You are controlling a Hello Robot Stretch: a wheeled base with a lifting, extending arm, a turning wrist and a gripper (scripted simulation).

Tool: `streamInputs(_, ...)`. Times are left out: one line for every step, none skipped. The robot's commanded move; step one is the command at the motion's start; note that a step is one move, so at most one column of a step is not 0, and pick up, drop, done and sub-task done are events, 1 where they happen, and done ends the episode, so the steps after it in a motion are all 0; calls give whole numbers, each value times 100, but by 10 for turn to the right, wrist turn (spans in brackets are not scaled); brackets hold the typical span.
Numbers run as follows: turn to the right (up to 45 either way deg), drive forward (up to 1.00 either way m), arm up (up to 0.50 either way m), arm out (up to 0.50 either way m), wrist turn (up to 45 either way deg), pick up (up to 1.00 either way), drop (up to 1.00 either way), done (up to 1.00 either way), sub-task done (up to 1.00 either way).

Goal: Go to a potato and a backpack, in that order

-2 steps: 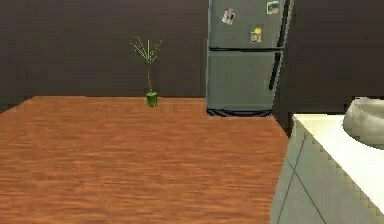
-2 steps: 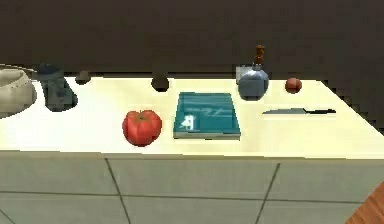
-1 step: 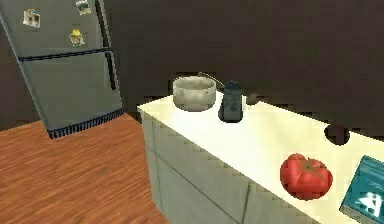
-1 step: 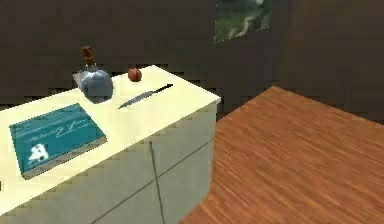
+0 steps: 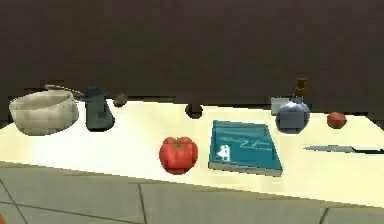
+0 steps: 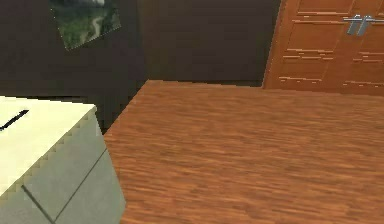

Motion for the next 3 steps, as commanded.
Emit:
streamInputs(0, 0, 0, 0, 0, 0, 0, 0, 100)
streamInputs(450, 0, 0, 0, 0, 0, 0, 0, 0)
streamInputs(450, 0, 0, 0, 0, 0, 0, 0, 0)
